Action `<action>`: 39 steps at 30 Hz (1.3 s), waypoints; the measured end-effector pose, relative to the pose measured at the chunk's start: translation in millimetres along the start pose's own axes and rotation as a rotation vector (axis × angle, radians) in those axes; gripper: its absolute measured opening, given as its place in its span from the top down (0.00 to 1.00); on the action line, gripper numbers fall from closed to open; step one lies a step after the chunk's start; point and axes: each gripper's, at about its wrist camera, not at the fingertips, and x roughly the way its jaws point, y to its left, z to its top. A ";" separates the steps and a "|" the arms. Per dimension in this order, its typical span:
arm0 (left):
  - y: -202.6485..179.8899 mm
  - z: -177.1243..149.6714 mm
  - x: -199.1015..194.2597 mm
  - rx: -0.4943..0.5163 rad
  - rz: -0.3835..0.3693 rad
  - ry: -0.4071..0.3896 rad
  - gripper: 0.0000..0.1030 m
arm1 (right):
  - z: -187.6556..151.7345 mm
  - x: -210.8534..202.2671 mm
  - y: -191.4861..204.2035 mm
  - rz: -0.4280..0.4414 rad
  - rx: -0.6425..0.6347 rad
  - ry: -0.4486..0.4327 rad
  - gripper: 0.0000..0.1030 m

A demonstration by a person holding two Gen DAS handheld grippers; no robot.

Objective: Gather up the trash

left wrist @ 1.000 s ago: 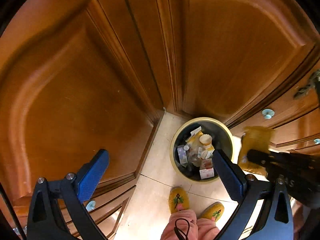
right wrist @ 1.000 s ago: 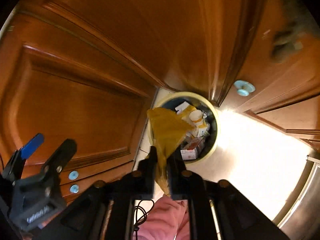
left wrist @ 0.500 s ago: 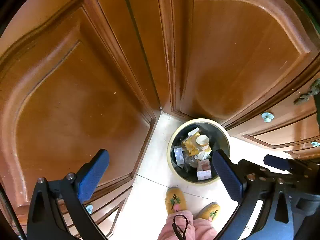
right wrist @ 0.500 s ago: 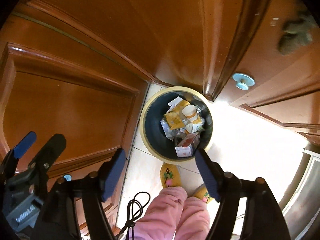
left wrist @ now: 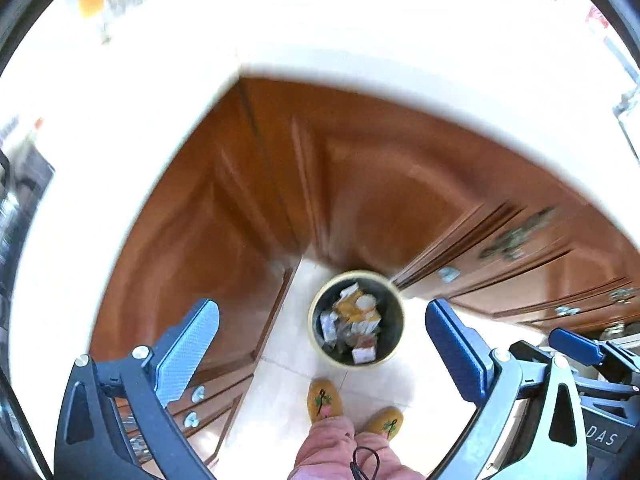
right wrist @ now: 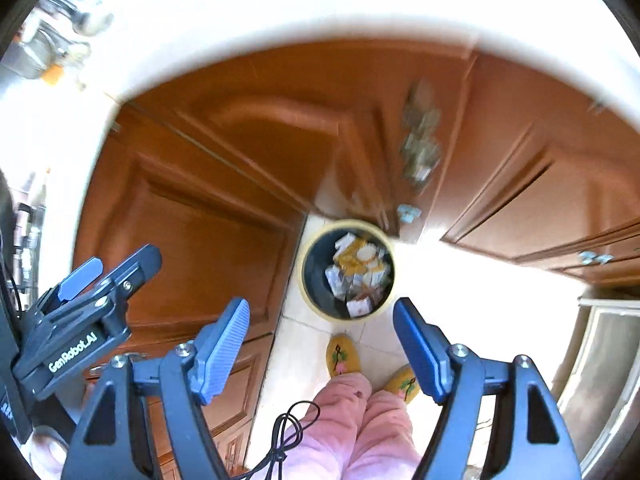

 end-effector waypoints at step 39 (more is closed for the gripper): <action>-46.5 92.4 -262.2 0.087 -0.036 -0.404 0.01 | 30.8 -278.6 53.8 -0.091 -0.035 -0.550 0.26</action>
